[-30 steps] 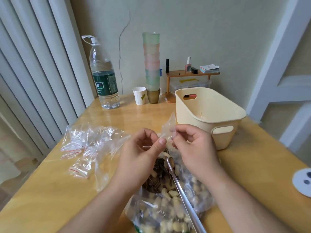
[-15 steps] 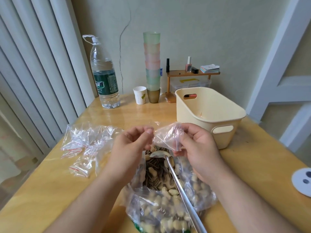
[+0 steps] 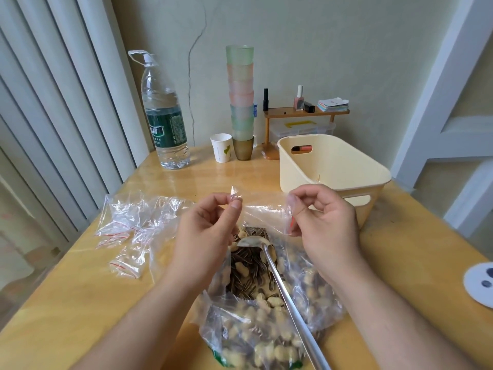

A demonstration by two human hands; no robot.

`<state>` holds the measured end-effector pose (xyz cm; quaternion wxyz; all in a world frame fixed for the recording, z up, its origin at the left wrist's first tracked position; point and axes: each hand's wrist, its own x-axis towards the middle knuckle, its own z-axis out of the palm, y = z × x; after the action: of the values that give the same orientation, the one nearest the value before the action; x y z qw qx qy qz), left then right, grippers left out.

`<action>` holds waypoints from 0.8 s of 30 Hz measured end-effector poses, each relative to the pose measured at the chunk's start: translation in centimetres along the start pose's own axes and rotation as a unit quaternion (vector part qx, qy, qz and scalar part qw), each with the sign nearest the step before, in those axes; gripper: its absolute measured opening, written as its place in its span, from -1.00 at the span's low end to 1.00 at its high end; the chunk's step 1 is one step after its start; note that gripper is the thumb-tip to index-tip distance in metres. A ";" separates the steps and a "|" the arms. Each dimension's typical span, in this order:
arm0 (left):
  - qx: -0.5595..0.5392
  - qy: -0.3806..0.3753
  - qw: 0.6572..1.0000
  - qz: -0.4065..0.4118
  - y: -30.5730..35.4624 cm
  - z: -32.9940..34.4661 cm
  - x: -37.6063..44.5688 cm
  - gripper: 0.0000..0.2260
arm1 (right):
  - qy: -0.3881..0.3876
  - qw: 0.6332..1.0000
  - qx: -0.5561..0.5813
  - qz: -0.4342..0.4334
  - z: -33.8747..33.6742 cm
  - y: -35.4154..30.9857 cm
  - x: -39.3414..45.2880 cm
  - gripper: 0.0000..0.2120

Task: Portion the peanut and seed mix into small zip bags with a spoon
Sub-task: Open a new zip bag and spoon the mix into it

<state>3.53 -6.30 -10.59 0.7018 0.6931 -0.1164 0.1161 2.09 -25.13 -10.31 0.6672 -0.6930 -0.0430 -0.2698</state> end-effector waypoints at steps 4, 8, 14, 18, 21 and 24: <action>0.011 0.007 1.000 0.025 0.0 0.0 -0.1 -0.91 | -0.046 0.989 0.073 0.116 0.2 -0.1 0.0 -0.90; 0.023 0.023 0.999 0.034 0.0 -0.1 0.0 -0.90 | -0.091 0.976 0.099 0.173 0.4 -0.5 -0.1 -0.90; 0.155 0.022 0.977 0.145 0.3 -0.7 -0.1 -0.62 | -0.092 0.986 0.054 0.126 0.3 -0.4 -0.3 -0.90; 0.406 -0.153 0.853 0.289 0.4 -1.5 -0.1 -0.14 | -0.100 0.990 0.012 0.101 0.6 0.1 -0.6 -0.91; 0.416 -0.184 0.847 0.273 -0.2 -1.1 -0.2 -0.15 | -0.116 0.990 -0.022 0.080 0.7 0.4 -0.7 -0.84; 0.410 -0.176 0.856 0.261 -0.1 -0.8 -0.3 -0.24 | -0.119 0.990 -0.033 0.066 0.7 0.4 -0.8 -0.81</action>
<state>3.26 -5.49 -10.76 0.2658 0.8710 -0.3568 0.2085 1.80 -24.26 -10.95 0.6509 -0.7428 -0.0669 -0.1422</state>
